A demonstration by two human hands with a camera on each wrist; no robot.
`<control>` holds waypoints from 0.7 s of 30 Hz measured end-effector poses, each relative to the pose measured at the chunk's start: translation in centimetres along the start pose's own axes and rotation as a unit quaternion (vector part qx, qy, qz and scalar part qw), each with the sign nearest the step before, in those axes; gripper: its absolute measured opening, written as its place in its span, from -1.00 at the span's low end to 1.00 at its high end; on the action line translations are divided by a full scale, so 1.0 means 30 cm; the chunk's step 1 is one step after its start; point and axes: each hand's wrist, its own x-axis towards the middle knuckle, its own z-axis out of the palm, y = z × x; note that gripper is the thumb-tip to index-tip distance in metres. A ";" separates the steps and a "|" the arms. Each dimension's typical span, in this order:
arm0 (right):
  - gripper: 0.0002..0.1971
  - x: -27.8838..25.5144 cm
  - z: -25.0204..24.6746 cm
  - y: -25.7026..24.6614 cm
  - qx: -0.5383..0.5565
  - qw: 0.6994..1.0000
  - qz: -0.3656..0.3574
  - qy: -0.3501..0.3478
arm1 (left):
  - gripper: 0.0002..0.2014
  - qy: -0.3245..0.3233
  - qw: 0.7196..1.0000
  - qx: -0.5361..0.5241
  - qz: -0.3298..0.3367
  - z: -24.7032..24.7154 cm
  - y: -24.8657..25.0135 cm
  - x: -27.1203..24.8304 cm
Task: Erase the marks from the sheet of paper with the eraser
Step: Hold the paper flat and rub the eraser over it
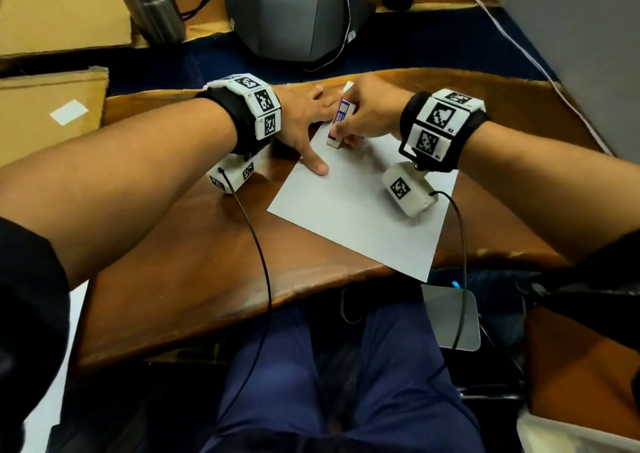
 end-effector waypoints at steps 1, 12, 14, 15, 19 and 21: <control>-0.76 -0.003 -0.009 -0.002 0.006 1.000 0.004 -0.002 | 0.16 0.001 1.000 0.003 0.004 0.000 0.002 0.003; -0.74 -0.009 -0.009 -0.011 0.005 1.000 0.011 -0.003 | 0.22 -0.011 1.000 0.018 -0.002 0.006 -0.013 0.015; -0.70 0.016 -0.042 -0.018 0.031 0.998 0.035 0.038 | 0.24 -0.015 1.000 0.025 -0.010 0.002 -0.010 0.018; -0.69 0.026 -0.047 -0.020 0.033 0.997 0.039 0.056 | 0.25 -0.016 0.999 0.030 -0.014 0.002 -0.008 0.019; -0.64 0.006 0.002 -0.009 -0.029 0.999 0.001 0.032 | 0.19 -0.014 0.999 0.037 -0.009 0.003 -0.007 0.016; -0.72 -0.017 0.015 -0.008 -0.033 0.999 -0.014 -0.009 | 0.15 -0.004 1.000 0.029 -0.001 0.004 -0.003 0.010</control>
